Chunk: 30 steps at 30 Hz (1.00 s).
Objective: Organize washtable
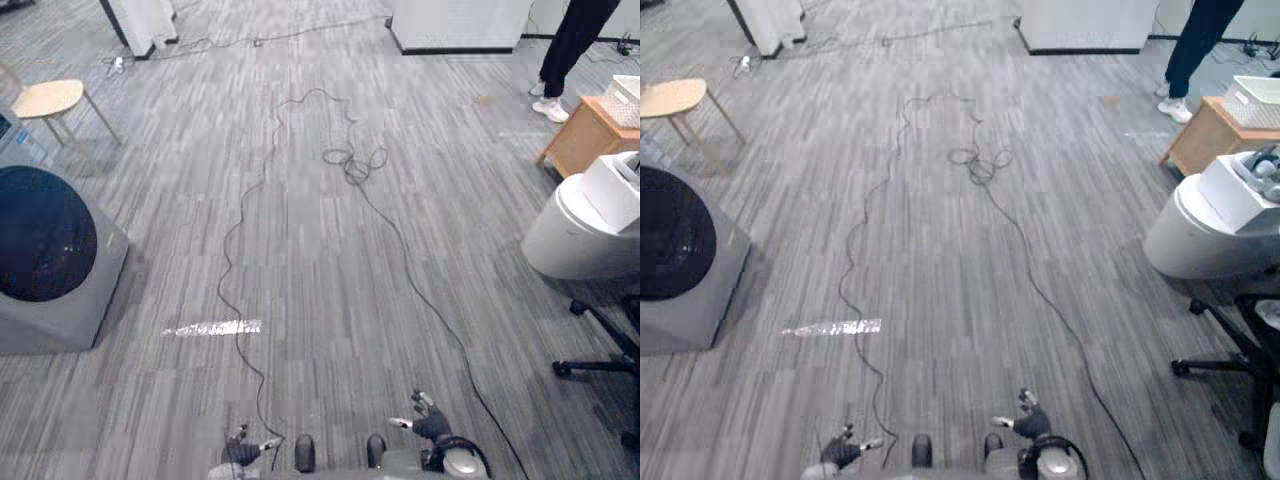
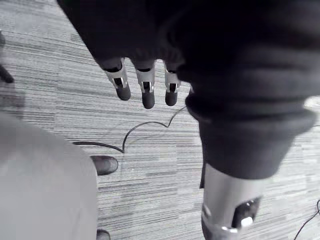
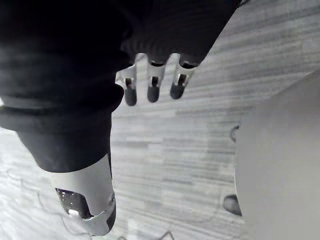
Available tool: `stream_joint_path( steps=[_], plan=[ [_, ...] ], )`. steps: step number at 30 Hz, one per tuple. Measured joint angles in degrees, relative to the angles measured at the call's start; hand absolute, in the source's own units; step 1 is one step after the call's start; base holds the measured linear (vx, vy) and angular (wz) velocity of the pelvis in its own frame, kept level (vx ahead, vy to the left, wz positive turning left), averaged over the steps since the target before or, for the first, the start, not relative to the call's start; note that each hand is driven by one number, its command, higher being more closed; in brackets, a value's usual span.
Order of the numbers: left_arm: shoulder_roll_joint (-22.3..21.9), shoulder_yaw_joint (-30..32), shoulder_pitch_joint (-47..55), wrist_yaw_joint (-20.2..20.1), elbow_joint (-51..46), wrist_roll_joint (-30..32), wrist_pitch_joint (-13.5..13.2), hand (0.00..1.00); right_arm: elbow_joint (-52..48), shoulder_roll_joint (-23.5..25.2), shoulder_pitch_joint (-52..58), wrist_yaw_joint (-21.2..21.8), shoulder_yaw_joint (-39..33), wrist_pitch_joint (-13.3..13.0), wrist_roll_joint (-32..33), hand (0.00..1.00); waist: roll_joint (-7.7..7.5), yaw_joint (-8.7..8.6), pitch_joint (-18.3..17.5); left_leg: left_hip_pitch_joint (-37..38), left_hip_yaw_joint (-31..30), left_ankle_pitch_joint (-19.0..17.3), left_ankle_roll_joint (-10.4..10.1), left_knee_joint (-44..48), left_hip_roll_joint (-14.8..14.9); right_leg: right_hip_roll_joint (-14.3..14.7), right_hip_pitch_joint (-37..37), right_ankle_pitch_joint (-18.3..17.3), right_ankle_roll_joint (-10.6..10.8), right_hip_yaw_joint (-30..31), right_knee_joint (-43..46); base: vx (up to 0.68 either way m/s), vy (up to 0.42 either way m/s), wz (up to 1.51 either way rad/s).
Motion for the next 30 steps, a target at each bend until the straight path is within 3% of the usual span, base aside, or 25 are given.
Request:
stream_joint_path(
  steps=[7,13,18,21,23,24,25,26,27,30],
  plan=[
    [0.0,-0.1,0.0,0.0,0.0,0.0,0.0,0.00,1.8,0.0,-0.4,0.0,-0.1,0.0,0.0,0.00,0.02,0.16,0.0,1.5,0.2,0.0,0.0,0.0,0.0,0.0,2.3,0.4,-0.2,-0.1,-1.3,0.00,0.003,0.01],
    [-0.5,-0.3,-0.3,0.0,0.1,-0.8,-0.1,0.00,6.2,0.3,-1.0,-0.4,-2.8,0.8,0.1,0.00,0.11,1.93,0.0,4.2,0.9,-0.1,-0.1,-0.4,0.1,0.5,8.3,3.7,-0.1,0.1,-7.7,-0.06,0.011,-0.02],
    [-0.5,-0.7,-0.9,0.1,0.9,-1.2,-0.2,0.00,8.4,0.9,-1.8,-1.3,-4.4,1.3,0.6,0.00,-0.15,3.33,0.2,5.8,0.8,-0.4,0.1,-0.4,0.1,0.3,10.3,3.9,0.2,0.1,-8.3,-0.07,0.012,0.00],
    [-0.4,-0.7,-0.9,0.1,1.1,-2.3,-0.5,0.00,8.4,1.1,-2.1,-1.3,-5.2,1.5,0.7,0.00,-0.59,3.39,0.4,5.2,0.8,-0.6,0.3,-0.4,-0.3,-0.1,8.5,2.6,1.4,0.1,-6.3,-0.08,0.030,0.02],
    [0.1,-0.6,-1.0,0.0,0.9,-2.6,-0.6,0.00,8.4,1.4,-2.0,-1.4,-5.6,1.5,0.7,0.00,-1.56,3.52,0.2,3.5,1.4,-2.6,3.1,2.7,-2.5,-2.0,4.6,0.1,3.1,0.4,-2.0,-0.02,0.087,-0.01],
    [0.3,-0.5,-1.0,0.0,0.3,-3.0,-0.6,0.00,8.2,1.6,-1.9,-1.3,-6.0,1.4,0.8,0.00,-2.16,3.59,0.6,1.2,2.2,-5.3,5.3,10.7,-3.3,-2.9,2.6,-1.6,4.0,0.9,1.9,0.09,0.103,0.04],
    [0.6,-0.3,-1.1,0.1,-0.1,-3.7,-0.7,0.00,7.4,2.0,-1.9,-1.4,-6.7,1.5,1.1,0.00,-2.39,3.60,1.4,-0.7,2.9,-11.9,4.7,16.9,-3.8,-3.4,0.9,-5.3,5.4,0.9,8.7,0.07,0.108,0.08],
    [0.7,-0.5,-1.1,0.0,-0.4,-4.0,-0.7,0.00,7.3,2.2,-1.7,-1.4,-6.7,1.5,1.2,0.00,-2.01,3.59,1.6,-0.8,2.7,-13.0,5.2,18.2,-4.4,-3.8,0.5,-6.7,6.2,1.2,11.0,0.05,0.079,0.19],
    [1.3,-0.3,-1.1,0.1,-0.6,-4.4,-0.8,0.00,6.7,2.6,-1.3,-1.3,-6.5,1.5,1.2,0.00,-3.87,3.67,2.1,-0.1,1.9,-13.9,6.4,18.6,-5.5,-4.7,-0.7,-7.7,6.0,1.5,15.2,0.06,0.050,0.21],
    [1.0,0.9,-1.2,0.2,-0.8,-5.1,-1.2,0.00,6.6,2.4,-1.5,-1.2,-6.4,1.4,1.3,0.00,-3.57,3.99,2.4,1.2,1.1,-14.3,7.1,17.6,-3.9,-2.0,-4.4,-9.6,2.8,-0.6,21.0,0.15,0.046,0.13]
  ],
)
